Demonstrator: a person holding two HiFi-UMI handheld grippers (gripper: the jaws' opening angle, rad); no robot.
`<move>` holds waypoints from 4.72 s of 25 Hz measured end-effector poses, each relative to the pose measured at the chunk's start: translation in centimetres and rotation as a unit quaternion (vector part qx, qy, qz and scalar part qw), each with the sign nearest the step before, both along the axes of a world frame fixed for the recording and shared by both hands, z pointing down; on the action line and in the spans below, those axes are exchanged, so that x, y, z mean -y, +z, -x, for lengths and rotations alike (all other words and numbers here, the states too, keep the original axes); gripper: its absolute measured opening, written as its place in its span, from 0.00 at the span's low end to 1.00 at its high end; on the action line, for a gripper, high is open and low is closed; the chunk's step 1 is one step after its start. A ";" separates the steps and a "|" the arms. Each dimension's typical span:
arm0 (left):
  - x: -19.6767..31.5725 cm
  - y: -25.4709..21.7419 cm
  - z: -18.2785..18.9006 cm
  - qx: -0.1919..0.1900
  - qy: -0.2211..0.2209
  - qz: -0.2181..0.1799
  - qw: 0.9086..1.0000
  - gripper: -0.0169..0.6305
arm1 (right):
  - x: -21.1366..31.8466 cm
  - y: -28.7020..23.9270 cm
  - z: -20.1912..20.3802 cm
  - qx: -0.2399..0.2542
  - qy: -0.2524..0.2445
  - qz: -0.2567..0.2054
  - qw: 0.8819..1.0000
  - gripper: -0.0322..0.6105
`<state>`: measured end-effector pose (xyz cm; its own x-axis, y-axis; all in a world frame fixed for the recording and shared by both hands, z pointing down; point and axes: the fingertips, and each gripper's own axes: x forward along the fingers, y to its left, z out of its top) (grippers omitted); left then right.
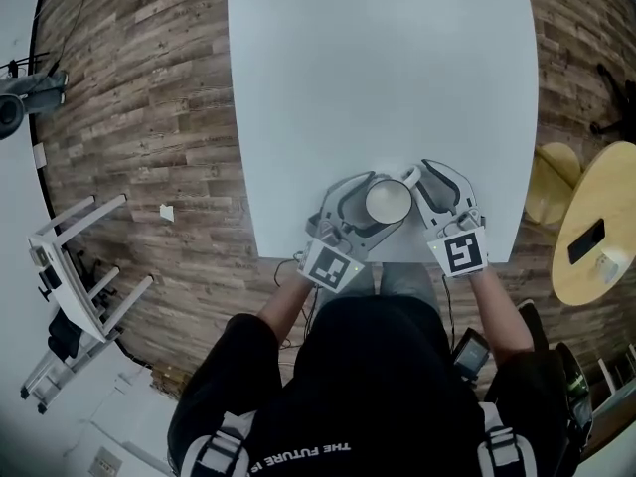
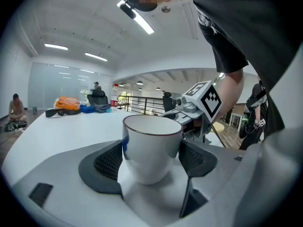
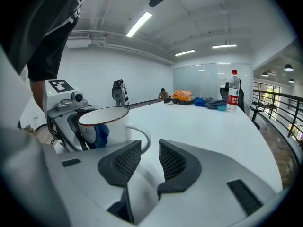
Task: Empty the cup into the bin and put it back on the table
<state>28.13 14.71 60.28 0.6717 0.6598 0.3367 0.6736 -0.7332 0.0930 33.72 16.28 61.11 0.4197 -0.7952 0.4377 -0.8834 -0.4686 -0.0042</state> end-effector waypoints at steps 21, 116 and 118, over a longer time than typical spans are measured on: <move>1.0 -5.8 -0.2 -0.006 0.000 0.090 0.996 0.59 | 1.9 -5.0 0.0 0.039 0.022 -0.071 0.996 0.12; 28.3 1.4 45.5 0.041 -0.632 0.443 0.634 0.59 | 32.5 2.2 47.4 0.116 -0.530 0.234 0.807 0.13; 28.4 1.6 45.4 0.043 -0.632 0.446 0.633 0.59 | 32.6 2.4 47.3 0.117 -0.530 0.236 0.806 0.13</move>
